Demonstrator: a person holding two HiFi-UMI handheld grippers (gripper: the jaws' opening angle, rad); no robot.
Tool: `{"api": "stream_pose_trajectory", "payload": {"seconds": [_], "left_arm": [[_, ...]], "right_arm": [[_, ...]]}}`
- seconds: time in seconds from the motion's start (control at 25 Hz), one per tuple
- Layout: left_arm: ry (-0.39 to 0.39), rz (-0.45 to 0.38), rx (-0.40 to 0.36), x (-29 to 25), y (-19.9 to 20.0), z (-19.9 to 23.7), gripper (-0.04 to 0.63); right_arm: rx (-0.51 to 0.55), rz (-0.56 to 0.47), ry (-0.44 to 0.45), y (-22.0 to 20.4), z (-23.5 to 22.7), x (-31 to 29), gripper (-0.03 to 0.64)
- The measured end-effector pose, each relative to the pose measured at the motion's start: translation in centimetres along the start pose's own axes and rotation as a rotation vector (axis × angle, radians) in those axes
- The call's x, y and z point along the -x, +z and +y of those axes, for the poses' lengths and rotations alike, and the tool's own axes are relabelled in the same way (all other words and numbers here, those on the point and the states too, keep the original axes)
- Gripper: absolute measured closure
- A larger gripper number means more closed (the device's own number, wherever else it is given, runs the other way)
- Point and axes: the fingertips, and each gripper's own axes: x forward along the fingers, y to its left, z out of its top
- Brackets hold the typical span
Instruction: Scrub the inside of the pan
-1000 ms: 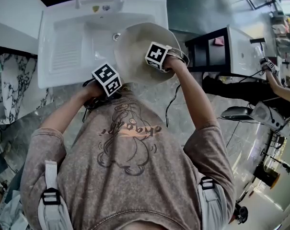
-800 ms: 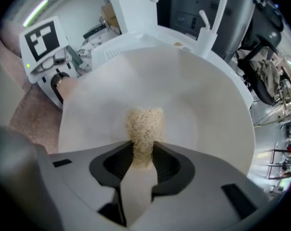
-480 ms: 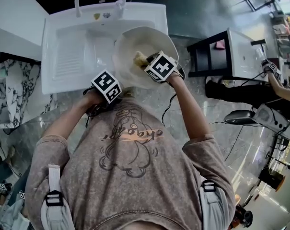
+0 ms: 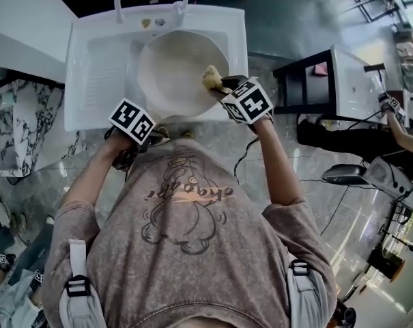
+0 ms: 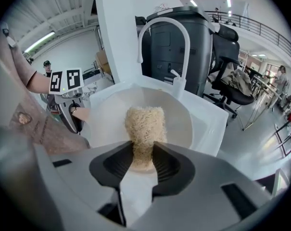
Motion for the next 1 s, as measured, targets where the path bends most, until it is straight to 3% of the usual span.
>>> {"api": "stream_pose_trajectory", "payload": {"seconds": [0.4,0.68,1.0], "left_arm": [[0.045,-0.169,0.171,3.5,-0.7,2.9,0.528],[0.079,-0.308,0.241,5.5,0.9,4.0,0.527],[0.099,-0.415,0.266,7.0,2.4,3.8,0.526]], "right_arm": [[-0.249,-0.207,-0.098,-3.0,-2.2,3.1,0.475],[-0.414,-0.363,-0.152,-3.1,-1.1,2.6,0.474],[-0.455,-0.367,-0.148,-3.6,0.2,0.5,0.474]]}}
